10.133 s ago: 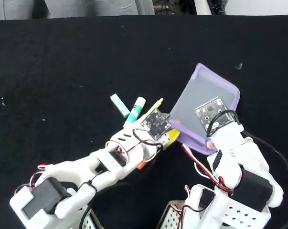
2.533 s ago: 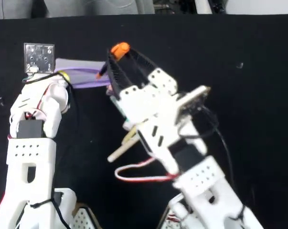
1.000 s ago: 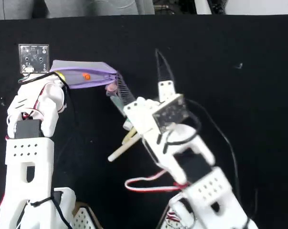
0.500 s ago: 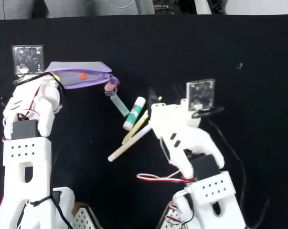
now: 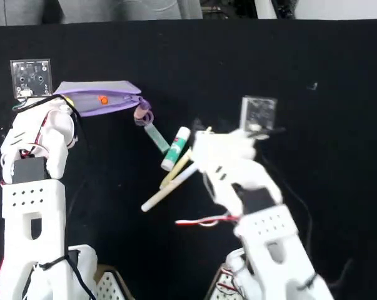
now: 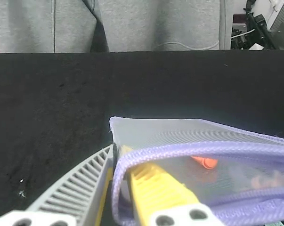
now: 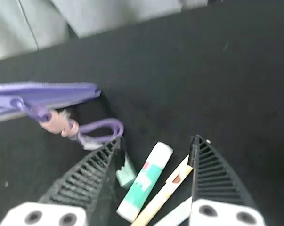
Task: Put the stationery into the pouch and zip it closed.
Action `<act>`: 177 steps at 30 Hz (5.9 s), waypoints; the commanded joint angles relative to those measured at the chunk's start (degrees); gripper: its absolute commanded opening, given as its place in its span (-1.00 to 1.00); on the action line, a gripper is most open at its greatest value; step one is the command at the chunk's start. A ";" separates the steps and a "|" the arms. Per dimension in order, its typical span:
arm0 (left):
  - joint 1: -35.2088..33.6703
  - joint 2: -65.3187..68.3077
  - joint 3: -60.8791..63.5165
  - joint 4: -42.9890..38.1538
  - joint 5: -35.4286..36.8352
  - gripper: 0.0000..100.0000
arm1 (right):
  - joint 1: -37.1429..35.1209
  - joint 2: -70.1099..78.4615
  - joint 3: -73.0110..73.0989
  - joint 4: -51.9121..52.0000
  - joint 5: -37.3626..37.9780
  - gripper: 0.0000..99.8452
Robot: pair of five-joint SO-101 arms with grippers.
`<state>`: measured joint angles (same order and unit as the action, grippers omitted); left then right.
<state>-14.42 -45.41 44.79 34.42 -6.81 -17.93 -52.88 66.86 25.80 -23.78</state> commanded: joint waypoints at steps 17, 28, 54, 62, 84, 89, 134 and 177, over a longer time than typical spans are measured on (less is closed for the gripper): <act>-0.57 -0.79 -1.36 -1.67 0.88 -0.94 | -0.62 42.86 -28.35 12.75 -15.12 -0.58; 1.54 -0.79 -0.92 -1.67 0.88 -0.94 | 4.40 57.89 -37.93 13.63 -16.26 -0.59; 1.54 -0.79 -0.84 -1.49 0.88 -0.94 | 7.30 80.66 -66.24 33.58 -8.79 -0.98; 1.54 -0.79 -0.84 -1.32 0.88 -0.94 | 8.44 81.01 -72.66 41.93 -8.35 -0.98; 1.63 -0.79 -0.84 -1.14 0.88 -0.94 | 5.98 43.21 -73.63 39.38 2.64 -0.98; 1.63 -0.79 -0.40 -1.41 0.88 -0.94 | 3.87 36.00 -73.71 37.54 3.08 -0.98; 5.32 -0.79 0.31 -1.41 0.88 -0.94 | -17.76 -14.02 -1.71 -38.86 16.79 -0.98; 7.43 -0.70 1.63 -2.90 1.58 -0.94 | -26.90 8.75 -3.82 -37.63 32.79 -0.48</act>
<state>-7.82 -45.41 47.87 32.84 -6.90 -42.46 -39.08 65.71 -16.31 8.31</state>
